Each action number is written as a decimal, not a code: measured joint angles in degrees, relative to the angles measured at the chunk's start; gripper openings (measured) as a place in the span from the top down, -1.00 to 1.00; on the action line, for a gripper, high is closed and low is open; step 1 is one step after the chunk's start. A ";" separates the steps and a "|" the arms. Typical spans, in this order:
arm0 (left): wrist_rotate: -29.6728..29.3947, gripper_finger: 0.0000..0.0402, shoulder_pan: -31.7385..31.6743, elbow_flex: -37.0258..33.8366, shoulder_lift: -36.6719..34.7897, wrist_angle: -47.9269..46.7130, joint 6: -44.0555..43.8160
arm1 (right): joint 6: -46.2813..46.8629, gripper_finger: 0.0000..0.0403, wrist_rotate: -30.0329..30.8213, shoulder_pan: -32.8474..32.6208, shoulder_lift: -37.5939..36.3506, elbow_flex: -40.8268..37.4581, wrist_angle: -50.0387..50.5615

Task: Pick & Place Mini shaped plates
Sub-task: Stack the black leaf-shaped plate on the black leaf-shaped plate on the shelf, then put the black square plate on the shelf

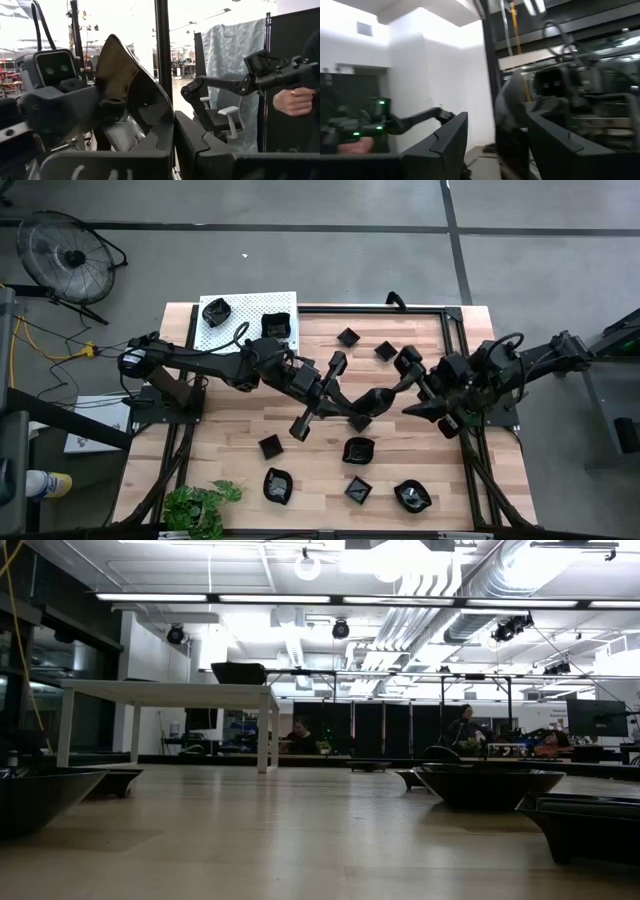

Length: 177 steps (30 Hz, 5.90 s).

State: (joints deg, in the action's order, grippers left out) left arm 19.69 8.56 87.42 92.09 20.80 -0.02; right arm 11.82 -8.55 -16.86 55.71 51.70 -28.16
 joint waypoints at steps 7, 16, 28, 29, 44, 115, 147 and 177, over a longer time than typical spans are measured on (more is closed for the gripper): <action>0.15 1.00 0.00 0.00 0.00 0.00 0.23 | -1.73 0.05 10.55 0.00 -5.51 0.00 9.62; -1.89 1.00 -3.39 0.04 -0.76 -6.71 1.08 | 0.23 0.05 17.06 -0.02 -10.02 0.00 20.22; -12.79 1.00 -10.33 0.08 -6.88 -34.34 3.92 | 3.29 0.05 17.19 -0.04 -11.54 0.00 29.06; -14.75 1.00 -10.73 0.13 -7.66 -37.45 3.80 | 3.74 0.05 17.20 -0.04 -11.59 0.00 30.05; -45.42 1.00 -18.49 0.04 -16.30 -75.90 -9.25 | 5.49 0.06 26.45 0.00 -12.64 0.00 35.26; -54.99 1.00 -48.88 0.00 2.47 -107.93 -41.72 | 6.18 0.08 39.75 0.02 -12.58 0.00 36.99; -52.29 1.00 -51.36 0.00 4.70 -105.77 -37.74 | 6.24 0.08 39.77 0.01 -12.59 0.00 37.79; -48.59 0.52 -51.30 0.43 4.59 -106.59 -37.76 | 7.69 0.08 39.57 0.01 -12.60 0.00 39.36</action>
State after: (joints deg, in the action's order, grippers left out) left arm -28.91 -42.74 87.85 96.68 -85.80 -37.78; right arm 19.51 31.02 -16.85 43.11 51.70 11.20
